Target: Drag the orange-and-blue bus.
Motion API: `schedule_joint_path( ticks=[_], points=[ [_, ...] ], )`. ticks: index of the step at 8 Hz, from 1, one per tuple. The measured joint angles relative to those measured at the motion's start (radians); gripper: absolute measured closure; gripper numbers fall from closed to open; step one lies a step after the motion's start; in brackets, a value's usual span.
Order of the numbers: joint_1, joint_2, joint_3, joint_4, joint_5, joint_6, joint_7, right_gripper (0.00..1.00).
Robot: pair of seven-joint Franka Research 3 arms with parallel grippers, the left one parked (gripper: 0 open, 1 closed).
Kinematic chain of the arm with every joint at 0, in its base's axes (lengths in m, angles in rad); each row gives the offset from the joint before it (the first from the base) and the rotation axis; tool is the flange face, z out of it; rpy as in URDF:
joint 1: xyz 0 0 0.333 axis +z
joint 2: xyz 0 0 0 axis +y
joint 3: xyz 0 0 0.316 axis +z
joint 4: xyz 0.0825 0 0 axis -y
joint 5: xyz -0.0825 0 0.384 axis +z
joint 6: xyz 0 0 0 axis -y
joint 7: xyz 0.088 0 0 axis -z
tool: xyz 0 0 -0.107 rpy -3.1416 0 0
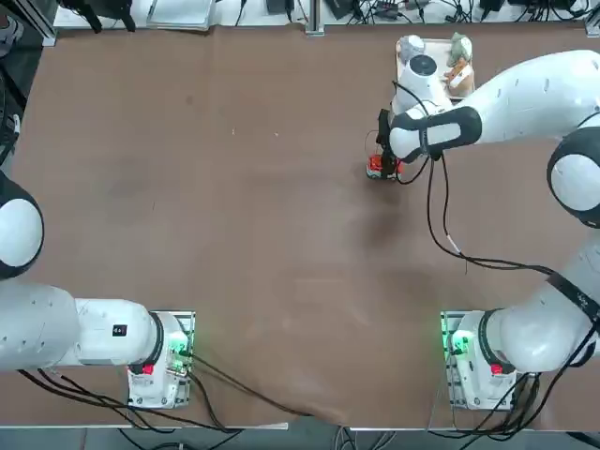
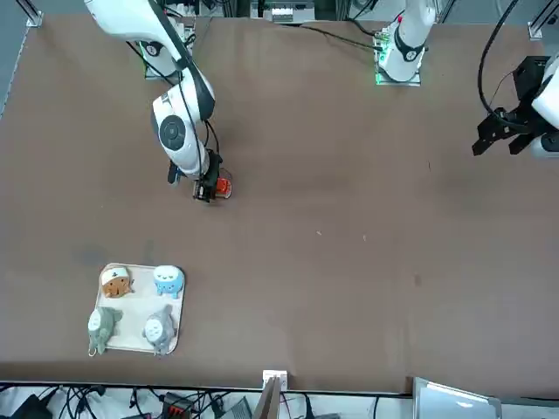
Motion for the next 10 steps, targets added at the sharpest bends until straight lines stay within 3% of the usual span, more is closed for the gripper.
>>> schedule_joint_path(
  ticks=[1,3,4,7,10],
  points=[
    [0.003,0.001,0.000,0.001,0.000,0.000,0.000,0.35],
    [0.013,0.010,0.000,0.007,0.001,-0.001,0.000,0.04],
    [0.018,0.012,0.000,0.011,0.001,-0.001,0.000,0.00],
    [0.019,0.012,0.000,0.017,0.001,-0.011,0.000,0.00],
    [0.021,-0.055,0.002,0.057,0.000,-0.197,-0.080,0.00]
  ],
)
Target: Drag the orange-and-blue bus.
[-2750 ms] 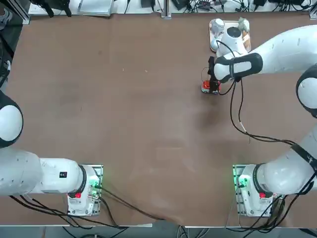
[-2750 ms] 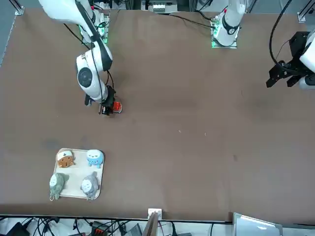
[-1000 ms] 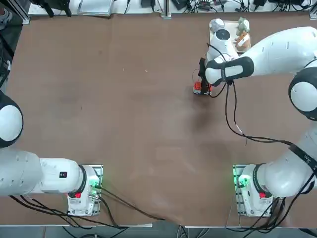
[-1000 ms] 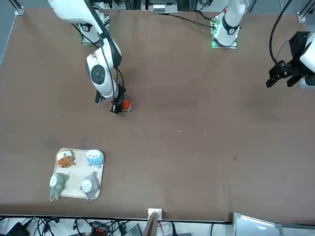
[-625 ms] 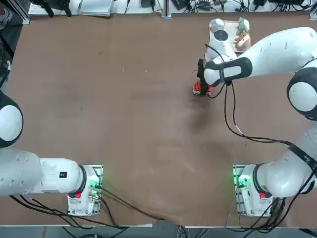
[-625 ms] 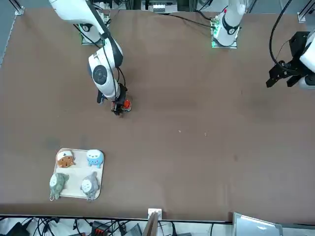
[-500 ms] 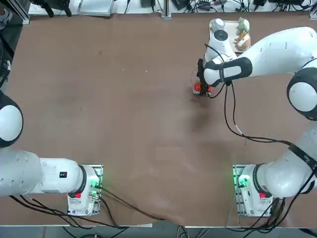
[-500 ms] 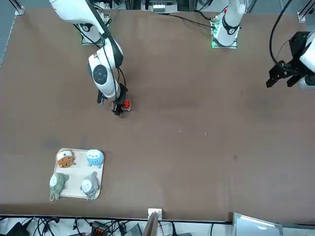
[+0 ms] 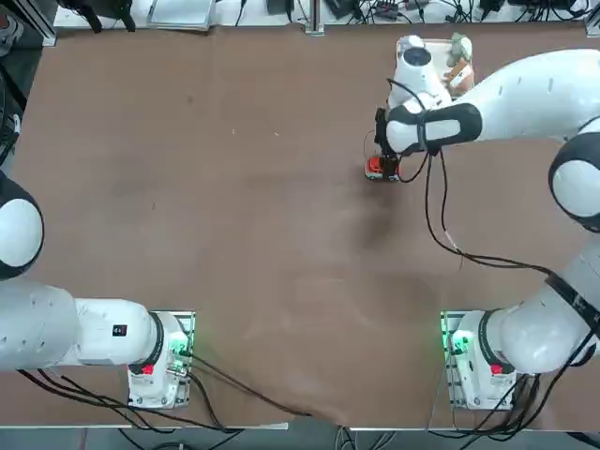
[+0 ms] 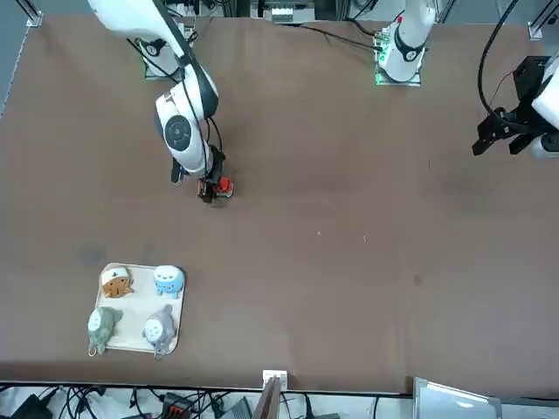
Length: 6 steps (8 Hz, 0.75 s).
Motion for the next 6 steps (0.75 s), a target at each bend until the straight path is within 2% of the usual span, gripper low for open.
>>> schedule_joint_path(
  ticks=[3,6],
  points=[
    [0.000,-0.067,0.003,0.171,0.002,-0.303,-0.138,0.00],
    [-0.008,-0.066,-0.002,0.336,0.003,-0.572,-0.477,0.00]
  ],
)
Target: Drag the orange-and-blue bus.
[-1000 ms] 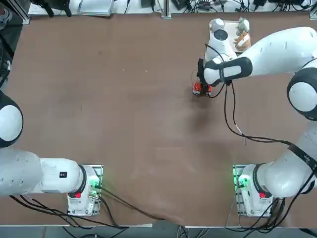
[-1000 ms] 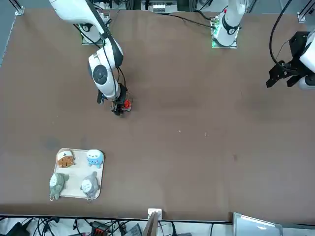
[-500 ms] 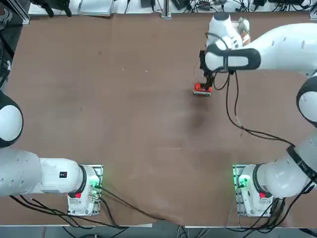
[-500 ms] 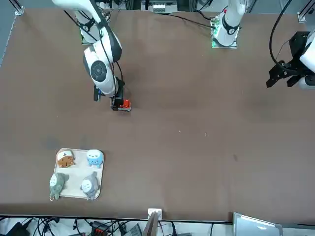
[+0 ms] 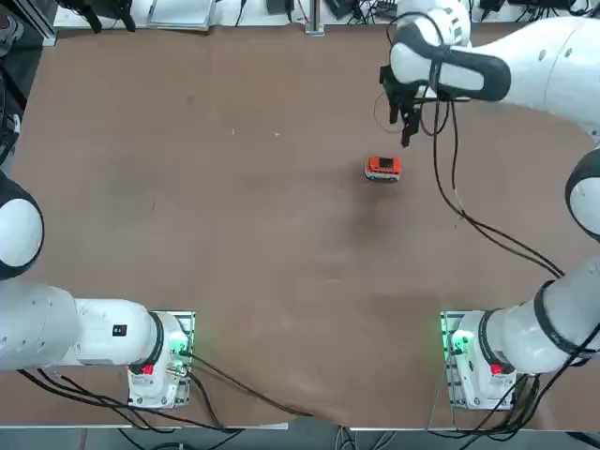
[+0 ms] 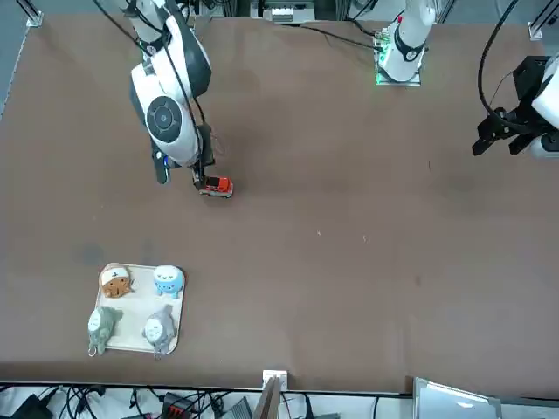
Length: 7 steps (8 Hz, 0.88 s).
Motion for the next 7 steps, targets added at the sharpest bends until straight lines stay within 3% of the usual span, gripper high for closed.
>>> schedule_joint_path(
  ticks=[4,7],
  points=[
    [-0.148,0.002,-0.015,0.163,-0.002,-0.241,-0.539,0.00],
    [-0.269,0.001,-0.025,0.253,-0.011,-0.357,-0.988,0.00]
  ],
)
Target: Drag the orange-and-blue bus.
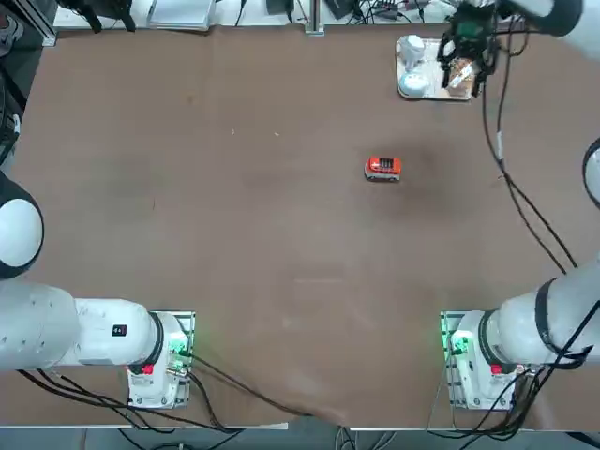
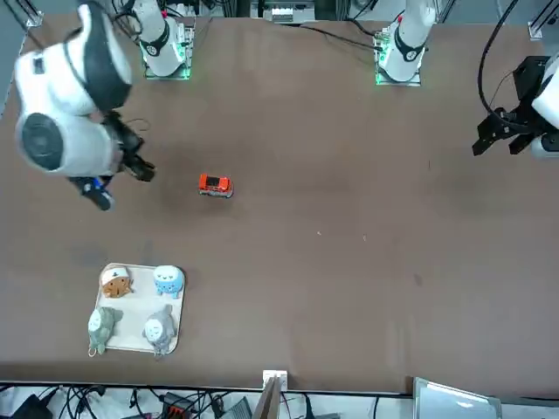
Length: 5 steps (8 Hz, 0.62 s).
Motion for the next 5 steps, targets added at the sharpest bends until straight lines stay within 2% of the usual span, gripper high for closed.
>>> schedule_joint_path(
  ticks=[2,3,5],
  points=[
    [-0.001,-0.020,-0.060,0.022,-0.017,-0.012,-0.266,0.00],
    [0.019,-0.041,-0.112,0.022,-0.017,-0.013,-0.406,0.00],
    [0.082,-0.101,-0.242,0.012,-0.017,-0.011,-0.627,0.00]
  ],
)
